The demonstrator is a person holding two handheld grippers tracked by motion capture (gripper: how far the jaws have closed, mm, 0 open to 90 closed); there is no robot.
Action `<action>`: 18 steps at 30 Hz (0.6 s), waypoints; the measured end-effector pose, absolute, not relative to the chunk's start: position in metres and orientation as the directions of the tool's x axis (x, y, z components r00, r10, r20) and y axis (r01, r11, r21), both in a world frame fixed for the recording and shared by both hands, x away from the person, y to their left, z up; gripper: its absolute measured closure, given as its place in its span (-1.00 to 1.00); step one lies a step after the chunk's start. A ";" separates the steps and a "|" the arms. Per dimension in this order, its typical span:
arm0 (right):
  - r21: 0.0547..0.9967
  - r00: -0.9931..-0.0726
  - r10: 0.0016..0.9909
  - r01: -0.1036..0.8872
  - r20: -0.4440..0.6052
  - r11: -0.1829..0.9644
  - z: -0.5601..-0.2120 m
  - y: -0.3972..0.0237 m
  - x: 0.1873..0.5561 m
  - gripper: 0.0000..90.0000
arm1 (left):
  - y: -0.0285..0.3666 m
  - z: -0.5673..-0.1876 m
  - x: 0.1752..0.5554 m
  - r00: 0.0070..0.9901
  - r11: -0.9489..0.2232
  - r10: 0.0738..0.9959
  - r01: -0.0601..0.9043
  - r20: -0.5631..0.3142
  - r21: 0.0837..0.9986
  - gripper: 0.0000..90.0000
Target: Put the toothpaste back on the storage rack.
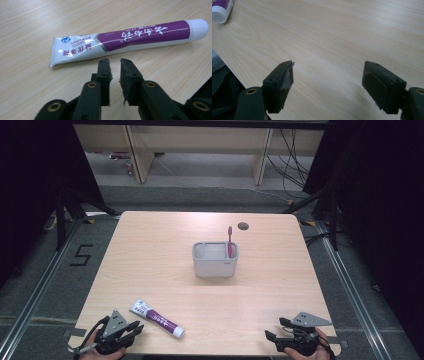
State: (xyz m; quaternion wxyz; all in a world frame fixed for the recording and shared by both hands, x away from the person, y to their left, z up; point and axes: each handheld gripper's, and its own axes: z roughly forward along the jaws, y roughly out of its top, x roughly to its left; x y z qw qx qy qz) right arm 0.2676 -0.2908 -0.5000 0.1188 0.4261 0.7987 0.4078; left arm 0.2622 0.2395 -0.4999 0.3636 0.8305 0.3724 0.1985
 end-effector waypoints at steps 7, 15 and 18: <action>0.758 -0.609 0.777 0.580 0.158 0.299 -0.499 -0.292 0.267 -0.41 | 0.238 -0.499 0.265 0.645 -0.476 0.761 0.478 0.073 0.738 0.99; 0.749 -0.602 0.780 0.594 0.170 0.295 -0.498 -0.292 0.266 -0.41 | 0.235 -0.500 0.271 0.628 -0.461 0.776 0.499 0.060 0.734 0.99; 0.752 -0.607 0.779 0.584 0.155 0.306 -0.498 -0.292 0.267 -0.41 | 0.238 -0.499 0.277 0.633 -0.467 0.772 0.499 0.062 0.730 1.00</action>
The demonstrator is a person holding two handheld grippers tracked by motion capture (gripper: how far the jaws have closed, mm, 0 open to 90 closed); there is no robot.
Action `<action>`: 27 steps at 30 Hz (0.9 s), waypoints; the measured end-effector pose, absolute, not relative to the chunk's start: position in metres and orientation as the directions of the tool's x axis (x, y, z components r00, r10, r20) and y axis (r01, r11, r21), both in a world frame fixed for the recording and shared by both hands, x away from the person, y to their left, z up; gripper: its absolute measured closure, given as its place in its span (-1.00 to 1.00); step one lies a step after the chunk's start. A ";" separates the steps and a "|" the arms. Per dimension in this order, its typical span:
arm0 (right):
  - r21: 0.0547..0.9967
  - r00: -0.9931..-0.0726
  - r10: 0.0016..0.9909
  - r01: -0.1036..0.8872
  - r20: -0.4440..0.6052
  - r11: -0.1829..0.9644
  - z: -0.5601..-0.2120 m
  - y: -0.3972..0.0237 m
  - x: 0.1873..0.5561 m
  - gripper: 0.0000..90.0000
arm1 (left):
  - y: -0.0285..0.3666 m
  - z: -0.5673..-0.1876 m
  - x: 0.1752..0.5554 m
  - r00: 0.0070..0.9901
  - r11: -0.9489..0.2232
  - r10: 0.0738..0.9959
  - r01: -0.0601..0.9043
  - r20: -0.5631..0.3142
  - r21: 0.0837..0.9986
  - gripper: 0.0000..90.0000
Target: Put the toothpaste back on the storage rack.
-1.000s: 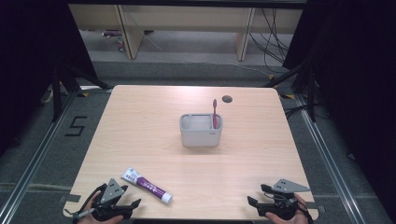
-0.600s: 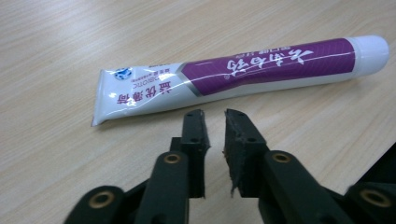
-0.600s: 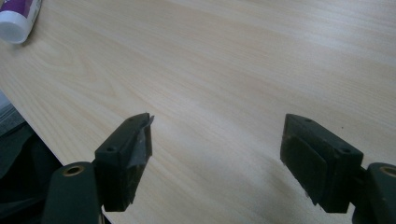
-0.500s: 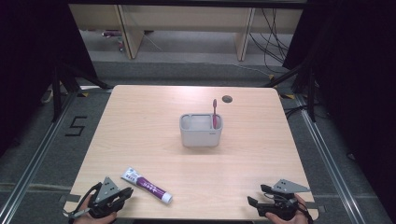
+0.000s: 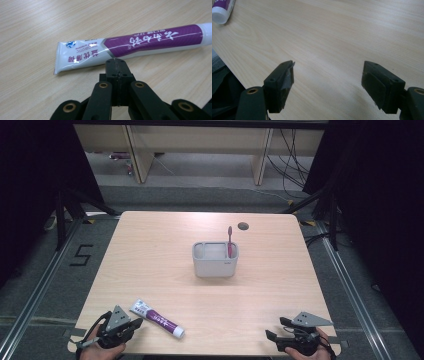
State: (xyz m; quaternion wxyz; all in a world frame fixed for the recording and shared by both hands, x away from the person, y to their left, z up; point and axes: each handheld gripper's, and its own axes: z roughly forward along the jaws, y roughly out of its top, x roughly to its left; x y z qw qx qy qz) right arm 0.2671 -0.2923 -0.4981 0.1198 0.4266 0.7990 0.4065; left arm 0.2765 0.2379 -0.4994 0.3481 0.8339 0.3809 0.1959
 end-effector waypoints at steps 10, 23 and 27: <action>0.754 -0.610 0.778 0.581 0.154 0.306 -0.498 -0.293 0.267 -0.41 | 0.239 -0.499 0.290 0.629 -0.487 0.774 0.509 0.079 0.710 0.99; 0.759 -0.614 0.772 0.578 0.164 0.299 -0.498 -0.292 0.268 -0.40 | 0.232 -0.501 0.302 0.620 -0.483 0.781 0.528 0.071 0.698 0.99; 0.759 -0.612 0.774 0.579 0.162 0.299 -0.498 -0.292 0.268 -0.40 | 0.231 -0.501 0.306 0.623 -0.491 0.778 0.525 0.079 0.695 0.99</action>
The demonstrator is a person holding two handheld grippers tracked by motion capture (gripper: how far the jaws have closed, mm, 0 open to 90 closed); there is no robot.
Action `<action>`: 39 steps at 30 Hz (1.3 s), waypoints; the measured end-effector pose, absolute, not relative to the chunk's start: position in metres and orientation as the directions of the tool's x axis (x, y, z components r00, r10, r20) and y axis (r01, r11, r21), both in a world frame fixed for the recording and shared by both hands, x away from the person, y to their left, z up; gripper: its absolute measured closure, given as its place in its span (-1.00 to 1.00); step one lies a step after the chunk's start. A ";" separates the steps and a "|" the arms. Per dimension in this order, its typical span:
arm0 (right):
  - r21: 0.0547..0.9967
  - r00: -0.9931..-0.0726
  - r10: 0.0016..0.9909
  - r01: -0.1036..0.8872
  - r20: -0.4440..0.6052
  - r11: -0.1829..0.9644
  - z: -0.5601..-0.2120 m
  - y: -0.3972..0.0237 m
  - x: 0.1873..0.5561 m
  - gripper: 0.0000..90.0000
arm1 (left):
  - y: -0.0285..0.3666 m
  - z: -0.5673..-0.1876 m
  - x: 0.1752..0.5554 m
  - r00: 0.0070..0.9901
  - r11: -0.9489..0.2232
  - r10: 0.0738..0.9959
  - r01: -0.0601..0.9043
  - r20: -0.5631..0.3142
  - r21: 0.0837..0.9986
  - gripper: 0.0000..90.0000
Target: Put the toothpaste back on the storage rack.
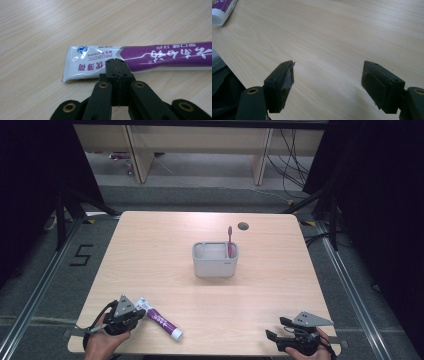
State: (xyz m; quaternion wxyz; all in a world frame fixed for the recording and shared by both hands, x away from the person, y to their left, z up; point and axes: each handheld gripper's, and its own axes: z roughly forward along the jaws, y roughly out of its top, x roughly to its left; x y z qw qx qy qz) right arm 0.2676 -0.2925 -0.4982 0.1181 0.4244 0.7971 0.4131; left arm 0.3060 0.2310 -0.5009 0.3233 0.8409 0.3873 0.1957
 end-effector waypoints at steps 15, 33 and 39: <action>0.745 -0.599 0.778 0.605 0.193 0.281 -0.498 -0.291 0.266 -0.41 | 0.206 -0.501 0.327 0.656 -0.525 0.748 0.490 0.101 0.696 0.99; 0.754 -0.611 0.774 0.584 0.165 0.301 -0.497 -0.293 0.267 -0.40 | 0.169 -0.497 0.342 0.726 -0.571 0.684 0.464 0.080 0.678 0.99; 0.757 -0.611 0.777 0.578 0.153 0.305 -0.497 -0.293 0.267 -0.40 | 0.160 -0.496 0.343 0.739 -0.586 0.668 0.455 0.082 0.670 0.99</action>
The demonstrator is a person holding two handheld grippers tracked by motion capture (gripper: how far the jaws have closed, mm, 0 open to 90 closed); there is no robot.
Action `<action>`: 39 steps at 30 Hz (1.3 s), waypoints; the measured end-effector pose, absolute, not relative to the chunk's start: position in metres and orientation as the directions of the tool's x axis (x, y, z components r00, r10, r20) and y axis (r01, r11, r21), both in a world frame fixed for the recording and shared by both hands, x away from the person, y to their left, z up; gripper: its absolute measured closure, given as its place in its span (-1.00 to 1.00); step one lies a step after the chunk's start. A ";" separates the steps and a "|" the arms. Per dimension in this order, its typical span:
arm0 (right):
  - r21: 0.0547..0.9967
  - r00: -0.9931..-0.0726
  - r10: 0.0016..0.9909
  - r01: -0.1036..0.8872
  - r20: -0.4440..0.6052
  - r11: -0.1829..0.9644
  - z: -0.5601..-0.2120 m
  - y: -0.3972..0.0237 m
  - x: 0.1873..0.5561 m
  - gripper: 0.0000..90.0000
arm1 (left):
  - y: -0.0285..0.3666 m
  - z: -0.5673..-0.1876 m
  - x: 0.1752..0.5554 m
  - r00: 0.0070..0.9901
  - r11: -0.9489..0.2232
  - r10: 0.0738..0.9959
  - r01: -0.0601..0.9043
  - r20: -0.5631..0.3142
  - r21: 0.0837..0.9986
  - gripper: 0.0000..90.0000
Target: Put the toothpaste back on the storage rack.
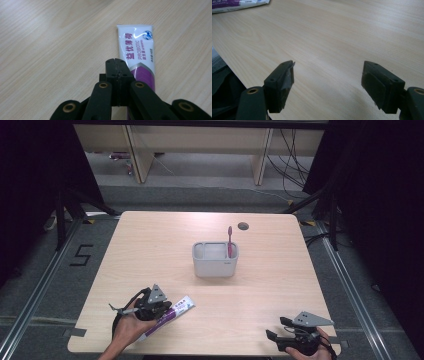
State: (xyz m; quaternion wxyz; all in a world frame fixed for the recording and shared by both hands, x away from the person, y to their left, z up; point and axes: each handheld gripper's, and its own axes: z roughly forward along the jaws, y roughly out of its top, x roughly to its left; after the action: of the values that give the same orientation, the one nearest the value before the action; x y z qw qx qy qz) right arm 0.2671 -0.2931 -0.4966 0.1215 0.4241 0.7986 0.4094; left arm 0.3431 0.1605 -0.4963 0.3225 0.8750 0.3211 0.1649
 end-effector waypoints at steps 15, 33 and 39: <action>0.757 -0.615 0.773 0.578 0.157 0.306 -0.497 -0.293 0.268 -0.40 | 0.167 -0.481 0.340 0.775 -0.598 0.632 0.487 0.000 0.637 0.75; 0.754 -0.616 0.770 0.582 0.165 0.304 -0.498 -0.292 0.268 -0.40 | 0.168 -0.471 0.329 0.801 -0.693 0.598 0.538 -0.035 0.480 -0.04; 0.751 -0.608 0.774 0.592 0.178 0.293 -0.498 -0.292 0.267 -0.40 | 0.164 -0.472 0.330 0.805 -0.709 0.592 0.545 -0.041 0.447 -0.07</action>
State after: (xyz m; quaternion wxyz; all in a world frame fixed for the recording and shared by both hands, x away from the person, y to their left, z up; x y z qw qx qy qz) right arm 0.2671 -0.2924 -0.4978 0.1103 0.4286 0.7964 0.4123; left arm 0.3296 0.1637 -0.4718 0.2246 0.9230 0.3079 0.0528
